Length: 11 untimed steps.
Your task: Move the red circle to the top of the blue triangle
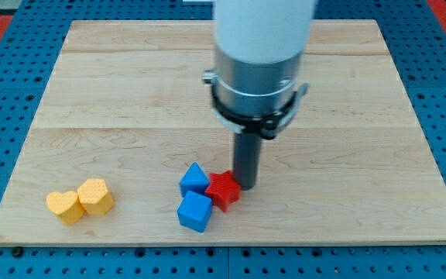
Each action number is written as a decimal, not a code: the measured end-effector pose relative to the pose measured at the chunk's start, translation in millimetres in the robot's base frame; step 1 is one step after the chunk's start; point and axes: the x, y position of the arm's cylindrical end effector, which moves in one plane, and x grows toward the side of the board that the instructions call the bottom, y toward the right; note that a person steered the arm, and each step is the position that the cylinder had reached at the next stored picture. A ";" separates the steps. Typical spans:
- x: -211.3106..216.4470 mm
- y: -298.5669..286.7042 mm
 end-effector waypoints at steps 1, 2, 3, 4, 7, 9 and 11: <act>18.6 16.2; -25.0 82.2; -87.8 96.7; -129.1 66.0; -136.0 -25.6; -188.0 -45.5; -166.1 -146.3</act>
